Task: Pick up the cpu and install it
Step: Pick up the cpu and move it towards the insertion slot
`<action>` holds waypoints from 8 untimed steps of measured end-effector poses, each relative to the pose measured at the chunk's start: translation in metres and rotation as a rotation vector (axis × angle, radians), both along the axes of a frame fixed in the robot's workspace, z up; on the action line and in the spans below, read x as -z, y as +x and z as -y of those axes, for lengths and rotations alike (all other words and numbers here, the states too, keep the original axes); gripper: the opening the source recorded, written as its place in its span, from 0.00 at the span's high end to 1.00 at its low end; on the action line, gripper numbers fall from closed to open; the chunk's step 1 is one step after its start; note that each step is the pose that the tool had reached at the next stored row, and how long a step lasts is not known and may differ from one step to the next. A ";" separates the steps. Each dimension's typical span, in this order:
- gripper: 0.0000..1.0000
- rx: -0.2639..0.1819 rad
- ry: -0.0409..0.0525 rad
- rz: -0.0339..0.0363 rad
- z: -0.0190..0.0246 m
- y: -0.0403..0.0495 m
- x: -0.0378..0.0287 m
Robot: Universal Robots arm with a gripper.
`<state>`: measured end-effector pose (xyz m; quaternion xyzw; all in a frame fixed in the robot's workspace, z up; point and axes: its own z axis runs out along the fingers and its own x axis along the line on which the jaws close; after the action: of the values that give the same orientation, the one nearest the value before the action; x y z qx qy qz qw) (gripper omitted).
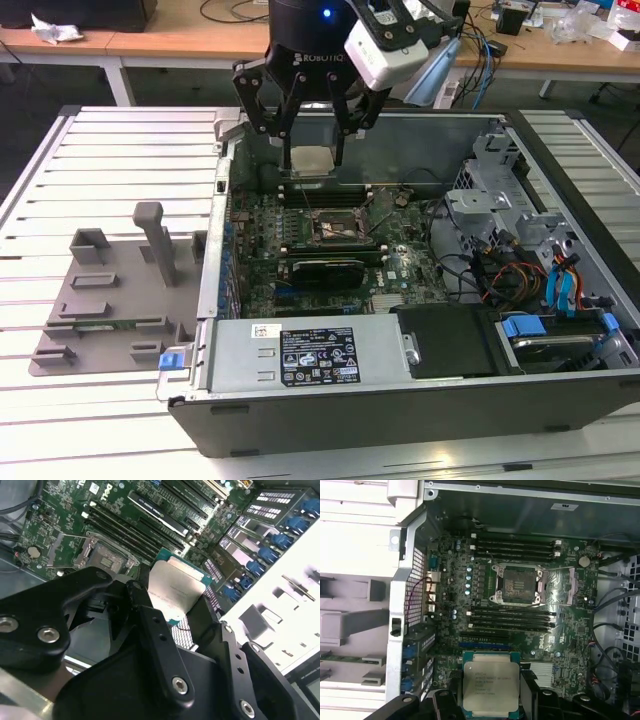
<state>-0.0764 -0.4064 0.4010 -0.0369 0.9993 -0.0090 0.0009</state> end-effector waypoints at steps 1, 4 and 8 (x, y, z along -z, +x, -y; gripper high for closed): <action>0.45 0.000 0.0000 0.0001 0.0000 0.0011 0.0000; 0.45 0.000 0.0001 0.0001 0.0000 0.0081 0.0001; 0.45 0.000 -0.0016 0.0000 -0.0001 0.0175 0.0003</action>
<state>-0.0589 -0.4064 0.4007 -0.0368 0.9993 -0.0098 0.0008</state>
